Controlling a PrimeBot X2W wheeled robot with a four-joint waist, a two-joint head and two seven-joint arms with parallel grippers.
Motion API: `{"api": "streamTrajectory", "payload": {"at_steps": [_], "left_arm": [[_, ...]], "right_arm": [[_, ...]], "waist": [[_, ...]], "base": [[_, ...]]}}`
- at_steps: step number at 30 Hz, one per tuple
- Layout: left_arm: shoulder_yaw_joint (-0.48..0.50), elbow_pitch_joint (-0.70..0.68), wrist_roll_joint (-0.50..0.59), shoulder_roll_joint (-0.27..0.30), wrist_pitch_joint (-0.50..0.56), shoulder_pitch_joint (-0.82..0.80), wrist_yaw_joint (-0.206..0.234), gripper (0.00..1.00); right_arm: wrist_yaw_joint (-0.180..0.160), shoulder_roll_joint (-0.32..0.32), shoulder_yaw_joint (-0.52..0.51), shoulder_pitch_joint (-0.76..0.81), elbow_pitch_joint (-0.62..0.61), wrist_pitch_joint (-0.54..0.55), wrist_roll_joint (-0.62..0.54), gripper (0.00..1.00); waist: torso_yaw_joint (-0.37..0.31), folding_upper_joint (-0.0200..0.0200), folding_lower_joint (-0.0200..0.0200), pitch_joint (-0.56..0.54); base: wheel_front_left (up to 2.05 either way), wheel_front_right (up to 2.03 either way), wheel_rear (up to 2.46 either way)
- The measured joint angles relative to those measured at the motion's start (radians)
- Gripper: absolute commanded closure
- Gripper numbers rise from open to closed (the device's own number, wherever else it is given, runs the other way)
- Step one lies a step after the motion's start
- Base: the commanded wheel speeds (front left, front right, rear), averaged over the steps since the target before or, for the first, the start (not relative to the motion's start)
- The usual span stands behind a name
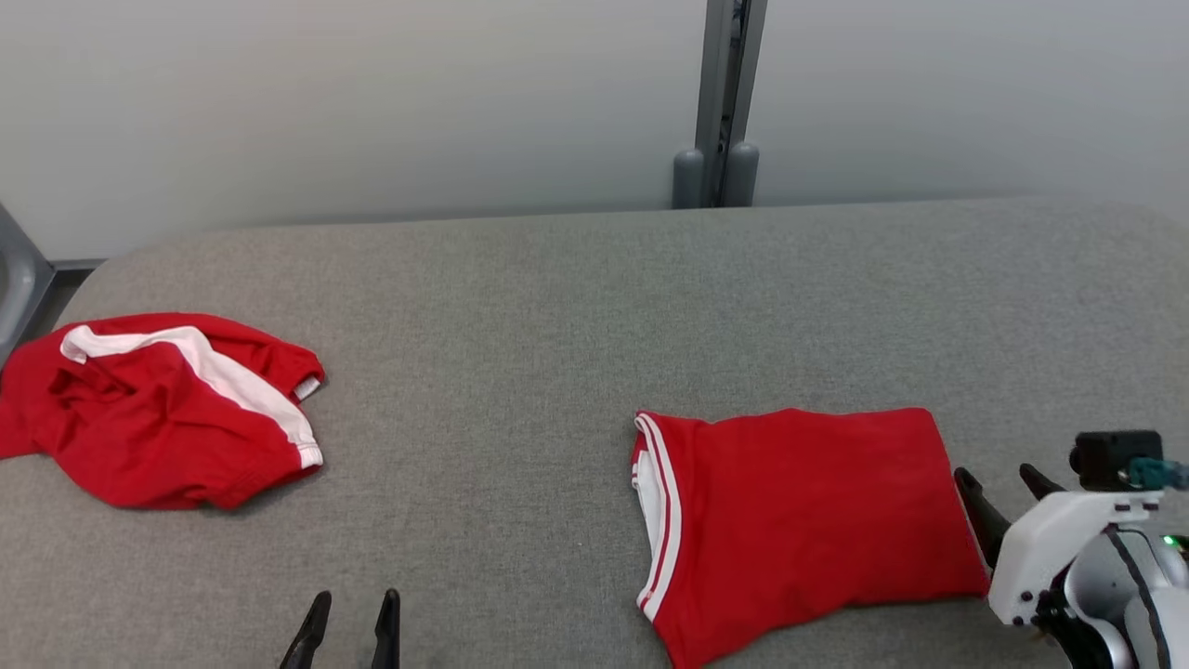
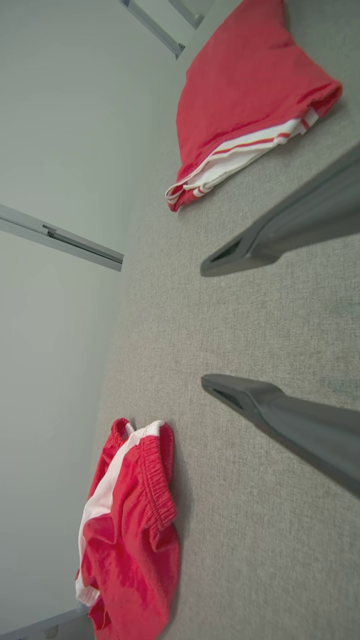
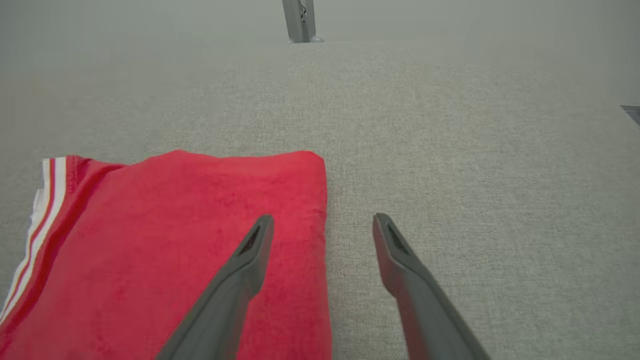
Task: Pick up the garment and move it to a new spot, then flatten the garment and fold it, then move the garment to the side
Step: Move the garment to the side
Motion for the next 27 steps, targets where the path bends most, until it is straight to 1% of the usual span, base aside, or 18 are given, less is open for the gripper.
{"api": "streamTrajectory", "payload": {"at_steps": [1,4,7,10,11,12,14,16,17,22,23,27], "left_arm": [[-0.002,0.002,0.001,0.000,0.000,-0.012,-0.002,0.00],[-0.005,0.007,0.005,0.000,0.000,-0.037,-0.007,0.00],[-0.011,0.012,0.005,0.000,0.000,-0.060,-0.008,0.00],[-0.017,0.018,0.005,0.000,0.000,-0.079,-0.013,0.00],[-0.019,0.018,0.005,0.000,0.000,-0.082,-0.013,0.00],[-0.019,0.018,0.005,0.000,0.000,-0.086,-0.013,0.00],[-0.012,0.008,0.000,0.000,0.000,-0.094,-0.012,0.00],[-0.005,0.000,-0.001,0.001,0.000,-0.097,-0.011,0.00],[-0.005,-0.005,0.000,0.002,0.000,-0.099,-0.011,0.00],[-0.006,-0.025,0.033,0.000,0.000,-0.157,-0.019,0.00],[-0.006,-0.025,0.033,0.000,0.000,-0.157,-0.019,0.00],[-0.028,-0.026,0.061,0.009,0.000,-0.204,-0.026,0.00]], "right_arm": [[0.000,-0.005,0.012,-0.025,0.022,0.030,0.002,0.00],[0.000,0.000,0.021,-0.081,0.095,0.072,0.002,0.00],[0.000,0.016,0.031,-0.116,0.170,0.104,-0.008,0.00],[0.000,0.035,0.039,-0.147,0.226,0.135,0.016,0.00],[0.000,0.034,0.044,-0.159,0.235,0.138,0.023,0.65],[0.000,0.034,0.042,-0.174,0.239,0.138,0.040,1.00],[0.000,0.035,0.036,-0.200,0.236,0.128,0.073,1.00],[0.000,0.015,0.026,-0.242,0.226,0.111,0.079,1.00],[0.001,-0.009,0.013,-0.267,0.218,0.102,0.074,1.00],[0.000,-0.176,-0.104,-0.383,0.232,0.078,-0.004,1.00],[0.000,-0.176,-0.104,-0.383,0.232,0.078,-0.004,1.00],[0.000,-0.281,-0.201,-0.466,0.283,0.018,-0.127,1.00]], "waist": [[0.003,0.0000,0.0000,0.013],[0.017,0.0000,0.0000,0.048],[0.035,0.0000,0.0000,0.078],[0.051,-0.0001,0.0000,0.101],[0.055,-0.0001,0.0000,0.107],[0.057,0.0000,0.0000,0.114],[0.057,0.0000,0.0000,0.129],[0.049,0.0000,0.0000,0.146],[0.043,0.0000,0.0000,0.157],[0.014,0.0000,0.0000,0.230],[0.014,0.0000,0.0000,0.230],[-0.005,0.0000,0.0000,0.296]], "base": [[0.00,0.00,0.00],[0.00,0.00,0.00],[0.00,0.00,0.00],[0.00,0.00,0.00],[0.00,0.00,0.00],[0.00,0.00,0.00],[0.00,0.00,0.00],[0.00,0.00,0.00],[0.00,0.00,0.00],[0.00,0.00,0.00],[0.00,0.00,0.00],[0.00,0.00,0.00]]}}
